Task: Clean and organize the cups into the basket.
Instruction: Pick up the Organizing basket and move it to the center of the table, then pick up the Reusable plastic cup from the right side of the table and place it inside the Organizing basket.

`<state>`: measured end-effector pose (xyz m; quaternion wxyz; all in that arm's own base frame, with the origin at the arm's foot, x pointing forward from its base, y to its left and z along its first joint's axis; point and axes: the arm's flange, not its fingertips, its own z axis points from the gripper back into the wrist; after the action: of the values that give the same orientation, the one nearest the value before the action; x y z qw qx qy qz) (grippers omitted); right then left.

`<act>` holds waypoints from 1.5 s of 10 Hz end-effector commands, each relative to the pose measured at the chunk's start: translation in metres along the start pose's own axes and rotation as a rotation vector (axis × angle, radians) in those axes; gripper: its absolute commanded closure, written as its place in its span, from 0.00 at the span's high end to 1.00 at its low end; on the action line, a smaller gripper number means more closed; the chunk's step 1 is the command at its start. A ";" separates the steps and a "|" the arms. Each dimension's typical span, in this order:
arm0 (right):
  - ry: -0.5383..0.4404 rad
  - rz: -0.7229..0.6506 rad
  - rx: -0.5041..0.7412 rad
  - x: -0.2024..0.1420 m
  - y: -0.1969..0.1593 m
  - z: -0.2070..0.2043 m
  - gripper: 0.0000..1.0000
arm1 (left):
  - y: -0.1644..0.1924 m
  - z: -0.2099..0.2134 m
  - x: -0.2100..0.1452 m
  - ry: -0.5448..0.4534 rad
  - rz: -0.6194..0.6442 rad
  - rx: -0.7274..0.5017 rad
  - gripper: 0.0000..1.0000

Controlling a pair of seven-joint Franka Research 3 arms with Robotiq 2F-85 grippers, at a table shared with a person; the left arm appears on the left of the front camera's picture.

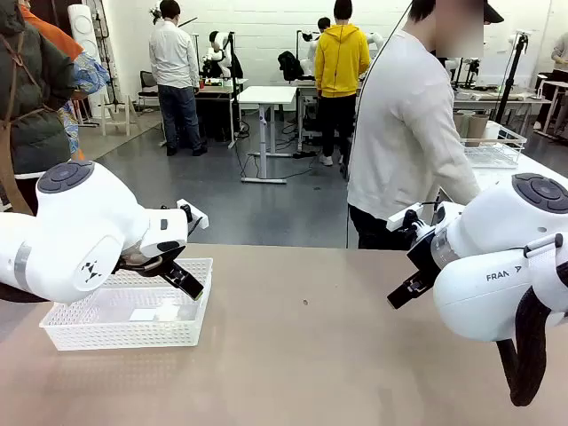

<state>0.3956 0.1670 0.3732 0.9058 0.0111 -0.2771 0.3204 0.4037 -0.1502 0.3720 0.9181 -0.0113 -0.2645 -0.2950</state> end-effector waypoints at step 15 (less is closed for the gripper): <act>0.000 0.000 0.000 0.000 0.000 0.000 1.00 | 0.000 0.000 0.000 0.000 0.000 0.000 1.00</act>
<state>0.3956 0.1669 0.3732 0.9058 0.0110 -0.2772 0.3204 0.4037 -0.1503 0.3720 0.9181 -0.0114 -0.2645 -0.2950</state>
